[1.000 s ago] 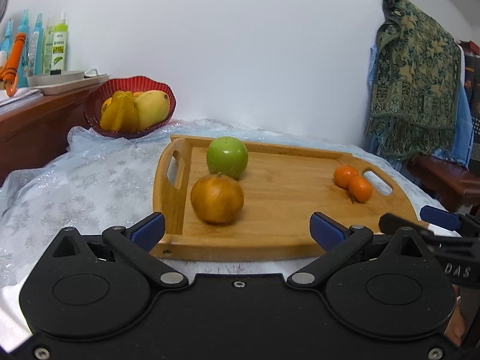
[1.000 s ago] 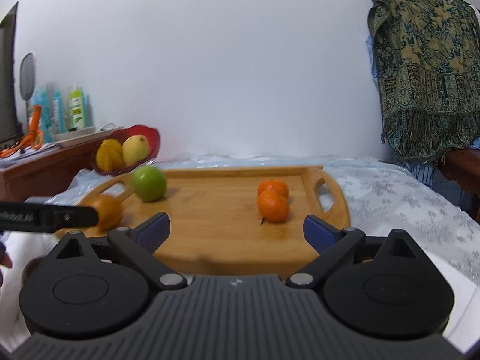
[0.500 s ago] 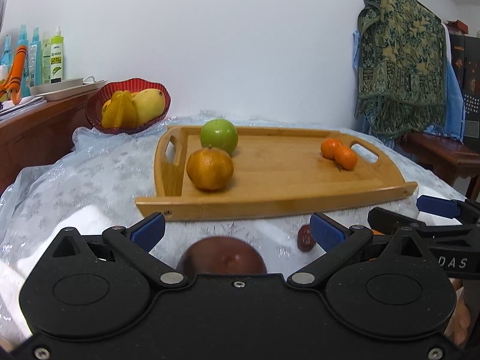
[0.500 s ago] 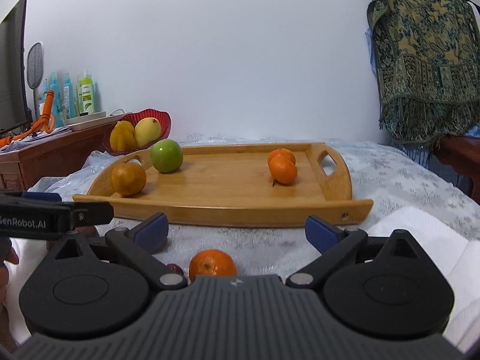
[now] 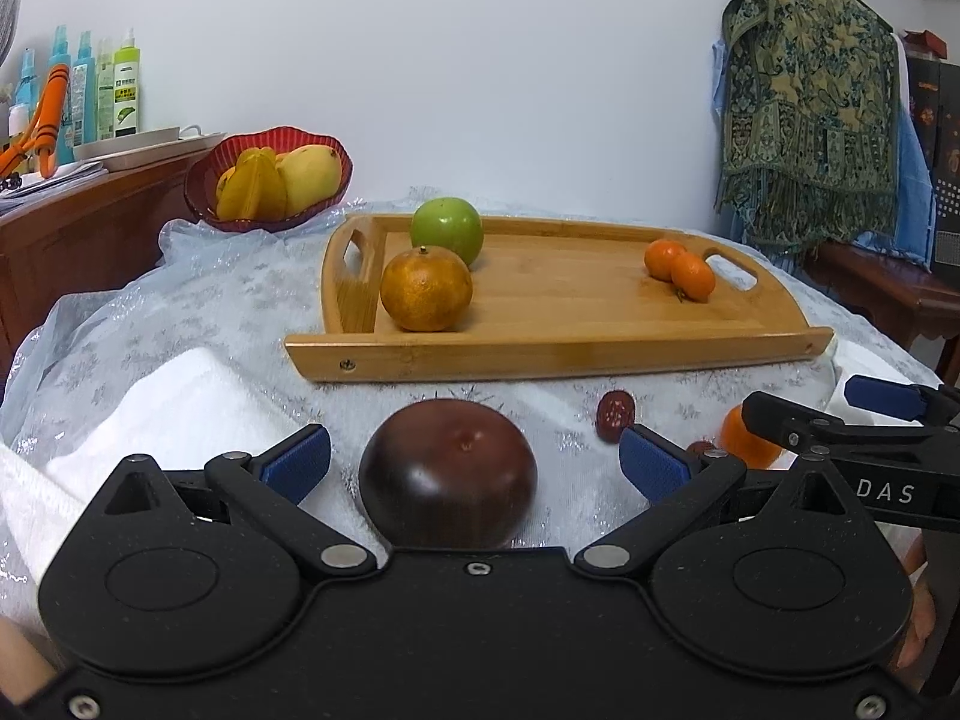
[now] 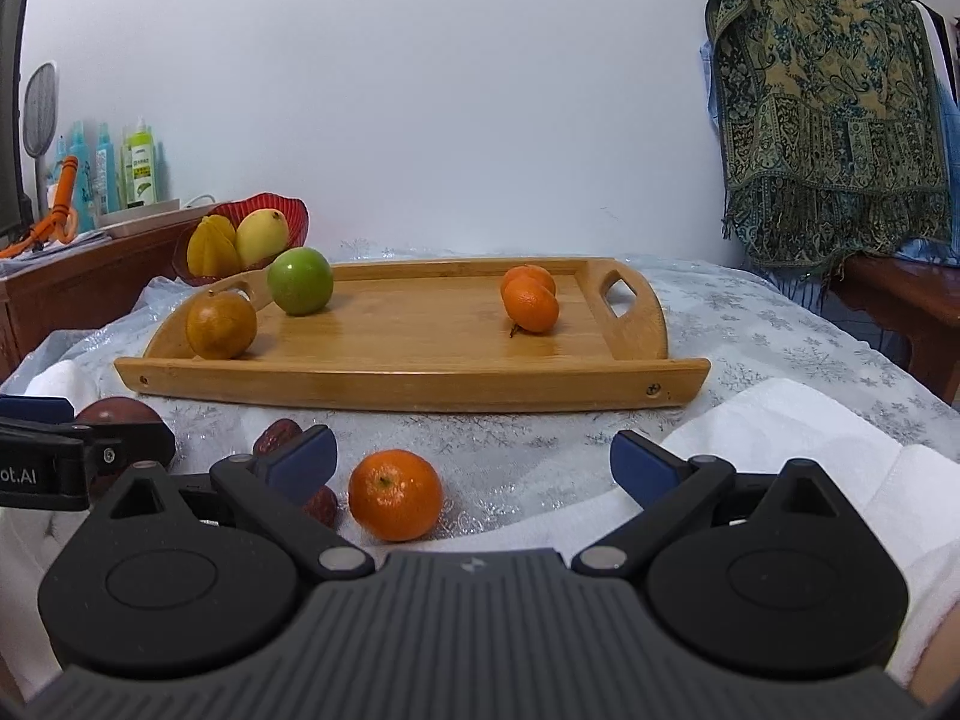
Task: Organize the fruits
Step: 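Move the left gripper to the dark purple fruit while the right gripper approaches a tangerine, then grasp the dark purple fruit with the left gripper while the right gripper grasps a tangerine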
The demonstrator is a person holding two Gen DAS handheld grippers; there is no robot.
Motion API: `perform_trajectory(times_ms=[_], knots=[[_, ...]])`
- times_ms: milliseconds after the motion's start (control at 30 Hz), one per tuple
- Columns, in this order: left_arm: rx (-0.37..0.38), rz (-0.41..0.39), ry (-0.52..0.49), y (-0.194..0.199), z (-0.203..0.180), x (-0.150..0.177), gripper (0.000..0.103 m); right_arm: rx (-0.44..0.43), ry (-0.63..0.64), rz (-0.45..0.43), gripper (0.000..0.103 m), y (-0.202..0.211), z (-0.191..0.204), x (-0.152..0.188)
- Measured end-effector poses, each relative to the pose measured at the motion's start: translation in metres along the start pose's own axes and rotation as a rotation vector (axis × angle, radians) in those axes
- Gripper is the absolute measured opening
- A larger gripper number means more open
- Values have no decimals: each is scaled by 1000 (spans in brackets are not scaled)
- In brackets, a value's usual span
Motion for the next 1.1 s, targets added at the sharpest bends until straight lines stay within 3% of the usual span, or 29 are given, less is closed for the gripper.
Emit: perform_trajectory(times_ms=[367,467,800,1100], knots=[[-6,4,-19,0,-4,4,102,21,49,13,101,3,7,5],[6,8,-8,0,-3,5,94,13,57,19,98,3,8,7],[-18,38,10,-4,4,6,71,-34,67,40,81,3,13,9],[-29,45,7,-7,4,7,68,-73,94,58,61,4,22,12]])
Point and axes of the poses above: each gripper's, at about its wrist camera, not at the fingertips, and y roughly against the way its jaws point, z to its left, x to its underside, the point moved 1 cm from there along -y, roughly the way its jaws point, and after that the axes turned 1 degree about z, right-handed, at the moved point
